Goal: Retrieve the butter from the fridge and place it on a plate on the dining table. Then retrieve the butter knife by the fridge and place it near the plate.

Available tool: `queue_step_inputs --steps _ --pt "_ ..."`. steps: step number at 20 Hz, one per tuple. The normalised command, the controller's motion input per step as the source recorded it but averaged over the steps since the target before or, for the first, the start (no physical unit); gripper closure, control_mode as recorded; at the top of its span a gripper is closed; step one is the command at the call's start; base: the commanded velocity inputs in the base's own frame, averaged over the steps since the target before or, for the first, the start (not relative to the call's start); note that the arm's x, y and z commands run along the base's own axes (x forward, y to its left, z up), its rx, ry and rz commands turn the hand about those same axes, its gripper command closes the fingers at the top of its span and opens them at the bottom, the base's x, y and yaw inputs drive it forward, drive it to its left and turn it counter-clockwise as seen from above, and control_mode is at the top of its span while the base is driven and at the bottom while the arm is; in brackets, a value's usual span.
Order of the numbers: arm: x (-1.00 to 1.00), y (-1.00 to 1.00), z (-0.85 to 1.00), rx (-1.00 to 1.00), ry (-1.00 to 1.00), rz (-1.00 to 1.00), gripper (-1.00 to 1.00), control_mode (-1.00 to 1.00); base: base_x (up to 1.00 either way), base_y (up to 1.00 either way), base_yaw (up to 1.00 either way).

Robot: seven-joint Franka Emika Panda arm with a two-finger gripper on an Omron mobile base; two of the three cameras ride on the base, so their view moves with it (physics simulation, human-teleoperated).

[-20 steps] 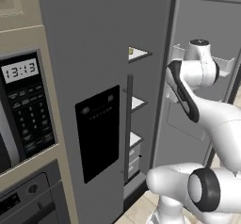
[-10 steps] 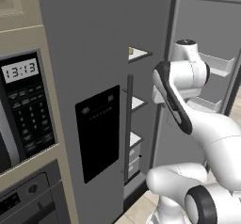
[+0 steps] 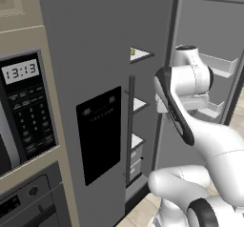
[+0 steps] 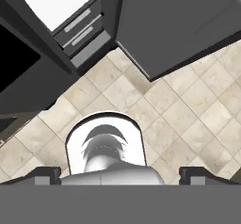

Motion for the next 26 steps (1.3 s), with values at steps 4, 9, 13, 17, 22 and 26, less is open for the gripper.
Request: queue_step_inputs --steps 4,9,13,17,22,26 --pt "-0.33 -0.04 -0.20 0.15 0.18 0.00 -1.00 -1.00 0.00 0.00 0.00" --pt "-0.24 0.00 -0.36 0.00 0.00 0.00 -1.00 -1.00 0.00 0.00 0.00" --pt "0.00 0.00 0.00 0.00 0.00 0.00 -1.00 -1.00 0.00 0.00 0.00" --pt "0.04 0.00 0.00 0.00 0.00 0.02 -1.00 -1.00 0.00 0.00 0.00" --pt "0.00 0.00 0.00 0.00 0.00 0.00 -1.00 1.00 0.57 -0.15 0.26" --pt "0.00 0.00 0.00 0.00 0.00 0.00 -1.00 1.00 0.35 -0.21 0.43"
